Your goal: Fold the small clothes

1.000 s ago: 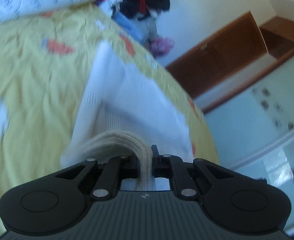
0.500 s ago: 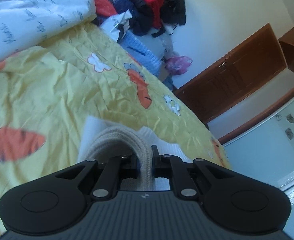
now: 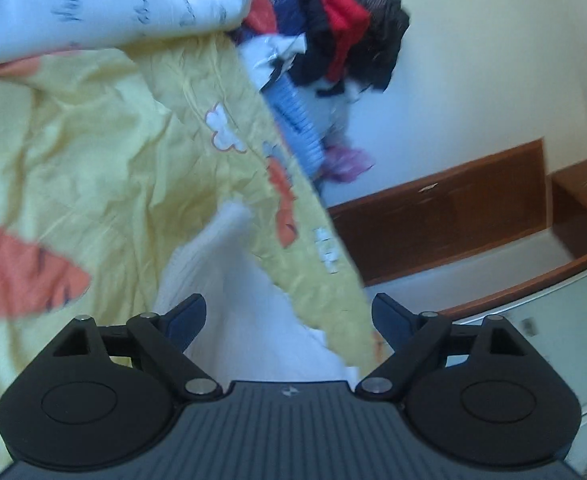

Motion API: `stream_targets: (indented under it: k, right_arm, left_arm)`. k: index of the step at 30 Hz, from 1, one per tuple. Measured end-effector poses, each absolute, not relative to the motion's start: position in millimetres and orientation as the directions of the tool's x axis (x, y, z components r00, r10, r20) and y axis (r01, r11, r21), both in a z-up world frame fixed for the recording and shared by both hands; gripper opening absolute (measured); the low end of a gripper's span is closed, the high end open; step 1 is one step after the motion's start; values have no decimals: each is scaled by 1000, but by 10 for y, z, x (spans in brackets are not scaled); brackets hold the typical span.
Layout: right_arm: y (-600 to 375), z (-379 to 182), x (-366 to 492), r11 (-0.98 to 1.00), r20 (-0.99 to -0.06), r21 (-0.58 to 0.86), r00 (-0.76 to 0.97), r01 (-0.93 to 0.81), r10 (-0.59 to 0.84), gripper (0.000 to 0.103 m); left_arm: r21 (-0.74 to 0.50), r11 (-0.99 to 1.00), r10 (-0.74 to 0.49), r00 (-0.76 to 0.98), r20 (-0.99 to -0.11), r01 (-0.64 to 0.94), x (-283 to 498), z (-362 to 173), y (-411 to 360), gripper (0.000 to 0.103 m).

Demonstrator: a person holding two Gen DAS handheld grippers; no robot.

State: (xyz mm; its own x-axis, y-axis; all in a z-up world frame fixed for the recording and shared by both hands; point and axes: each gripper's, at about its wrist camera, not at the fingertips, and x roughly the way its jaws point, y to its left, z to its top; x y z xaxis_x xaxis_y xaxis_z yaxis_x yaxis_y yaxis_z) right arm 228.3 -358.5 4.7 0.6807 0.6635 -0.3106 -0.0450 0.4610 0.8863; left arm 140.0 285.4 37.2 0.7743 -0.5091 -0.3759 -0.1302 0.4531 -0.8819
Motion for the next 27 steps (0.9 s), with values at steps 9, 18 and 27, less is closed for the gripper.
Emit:
stream_targets:
  k: [9, 18, 27]
  right_arm:
    - [-3768, -28, 884, 530, -394, 848, 689, 16, 608, 64]
    - [-3398, -306, 916, 487, -407, 870, 674, 81, 616, 64]
    - [-3013, -286, 1237, 542, -447, 830, 734, 129, 511, 29]
  left_arm:
    - [-785, 533, -350, 763, -544, -315, 115, -10, 2367, 90]
    - [-780, 579, -355, 787, -504, -238, 185, -62, 1898, 99]
    - [-760, 534, -300, 756, -581, -372, 565, -144, 1787, 24]
